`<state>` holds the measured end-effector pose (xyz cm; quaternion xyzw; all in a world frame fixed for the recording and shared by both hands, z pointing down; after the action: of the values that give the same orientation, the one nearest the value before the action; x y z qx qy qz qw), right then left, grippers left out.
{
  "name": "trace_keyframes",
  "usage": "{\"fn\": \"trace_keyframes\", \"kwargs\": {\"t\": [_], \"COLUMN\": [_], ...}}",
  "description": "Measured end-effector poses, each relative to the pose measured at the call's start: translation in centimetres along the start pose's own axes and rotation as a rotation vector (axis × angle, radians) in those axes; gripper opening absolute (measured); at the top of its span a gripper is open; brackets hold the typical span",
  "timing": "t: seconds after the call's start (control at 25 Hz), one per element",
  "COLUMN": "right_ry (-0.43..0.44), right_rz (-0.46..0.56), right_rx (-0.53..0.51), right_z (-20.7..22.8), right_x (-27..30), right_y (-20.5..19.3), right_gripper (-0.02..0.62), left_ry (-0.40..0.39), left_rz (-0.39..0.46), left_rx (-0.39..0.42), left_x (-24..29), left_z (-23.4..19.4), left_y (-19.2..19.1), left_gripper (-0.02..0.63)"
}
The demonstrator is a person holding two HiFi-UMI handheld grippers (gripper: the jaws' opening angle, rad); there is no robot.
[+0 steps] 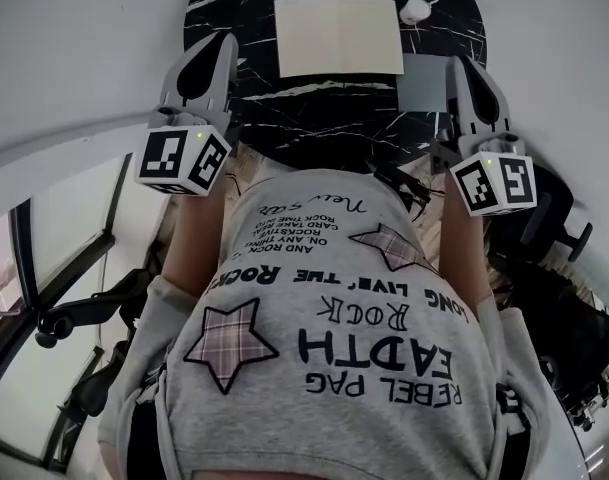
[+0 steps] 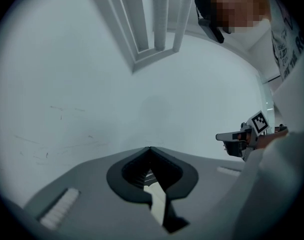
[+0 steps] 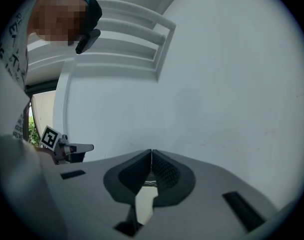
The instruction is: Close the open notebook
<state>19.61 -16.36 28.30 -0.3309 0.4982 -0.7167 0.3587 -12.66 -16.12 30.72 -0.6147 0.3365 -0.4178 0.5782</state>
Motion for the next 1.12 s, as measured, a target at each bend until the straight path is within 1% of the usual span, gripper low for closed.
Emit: {"fn": "trace_keyframes", "kwargs": {"t": [0.08,0.2,0.32,0.48,0.64,0.8,0.92,1.12], "right_ry": [-0.002,-0.007,-0.006,-0.003,-0.008,-0.015,-0.02,-0.022], "right_rz": [-0.005,-0.013,-0.023,-0.029,-0.043,-0.06,-0.069,-0.077], "right_rx": [-0.001,-0.002,-0.004,-0.011,-0.003,0.007,0.018,0.019], "right_z": [0.0,0.0,-0.2,-0.4,-0.4,-0.2,0.0,0.0], "right_x": [0.0,0.0,0.2,0.2,0.2,0.4,0.8,1.1], "right_y": [-0.1,-0.3,-0.6,-1.0,-1.6,-2.4,-2.9,-3.3], "right_gripper": [0.014,0.014,0.013,0.014,0.013,0.014,0.014,0.014], "left_ry": [0.003,-0.015,-0.03,-0.015,-0.027,-0.033,-0.036,-0.052], "left_rz": [-0.012,-0.034,-0.09,-0.172,-0.241,-0.313,-0.379,-0.491], "left_rx": [-0.012,-0.007,0.008,0.033,0.003,-0.003,-0.013,-0.058], "left_x": [0.0,0.3,0.9,1.7,2.8,4.2,5.2,6.0], "left_z": [0.0,0.0,-0.1,-0.3,-0.5,-0.4,-0.3,0.2], "left_y": [-0.4,-1.4,-3.3,-6.6,-9.9,-13.2,-16.0,-20.4], "left_gripper": [0.009,0.009,0.009,0.009,0.009,0.011,0.012,0.032]}}
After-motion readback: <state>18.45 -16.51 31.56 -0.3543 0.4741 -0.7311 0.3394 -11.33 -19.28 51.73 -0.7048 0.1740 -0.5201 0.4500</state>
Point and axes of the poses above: the fingertips, and each gripper's own axes: x forward along the fingers, z to its right, y out of its top, the point moved 5 cm from there along -x, backward along the fingers, and after that the axes turned 9 degrees about x, right-handed, at the moved point
